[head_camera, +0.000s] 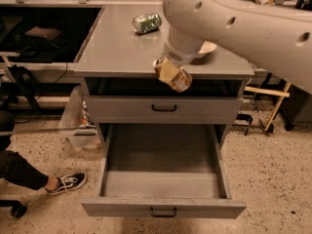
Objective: Pick orange can from middle drawer and place on counter
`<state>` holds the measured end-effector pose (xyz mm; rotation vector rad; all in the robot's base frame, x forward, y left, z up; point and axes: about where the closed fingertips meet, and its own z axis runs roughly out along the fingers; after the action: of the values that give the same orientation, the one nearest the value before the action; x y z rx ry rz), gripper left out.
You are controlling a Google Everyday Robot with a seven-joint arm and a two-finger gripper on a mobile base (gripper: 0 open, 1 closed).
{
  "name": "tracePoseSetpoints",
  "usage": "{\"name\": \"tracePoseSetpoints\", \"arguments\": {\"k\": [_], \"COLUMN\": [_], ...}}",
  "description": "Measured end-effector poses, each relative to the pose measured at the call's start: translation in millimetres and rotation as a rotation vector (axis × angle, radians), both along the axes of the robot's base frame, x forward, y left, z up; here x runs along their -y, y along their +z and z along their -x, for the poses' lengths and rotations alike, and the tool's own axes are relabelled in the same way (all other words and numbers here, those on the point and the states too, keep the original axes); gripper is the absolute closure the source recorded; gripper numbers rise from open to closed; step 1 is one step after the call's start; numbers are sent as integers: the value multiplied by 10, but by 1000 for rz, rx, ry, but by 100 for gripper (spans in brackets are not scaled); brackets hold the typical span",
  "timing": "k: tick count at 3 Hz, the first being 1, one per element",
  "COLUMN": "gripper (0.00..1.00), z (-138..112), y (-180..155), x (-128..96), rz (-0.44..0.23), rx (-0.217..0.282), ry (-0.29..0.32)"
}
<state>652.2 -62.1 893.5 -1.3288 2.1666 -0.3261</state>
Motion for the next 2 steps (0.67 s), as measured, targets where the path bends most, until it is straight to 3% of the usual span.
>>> {"name": "tracePoseSetpoints", "arguments": {"k": [1,2], "gripper": [100,100], "z": [29,-412], "y": [796,1130], "x": [-133,-137], "rz": [89,184], "rx": [96,116], "ry": [-35,-41]}}
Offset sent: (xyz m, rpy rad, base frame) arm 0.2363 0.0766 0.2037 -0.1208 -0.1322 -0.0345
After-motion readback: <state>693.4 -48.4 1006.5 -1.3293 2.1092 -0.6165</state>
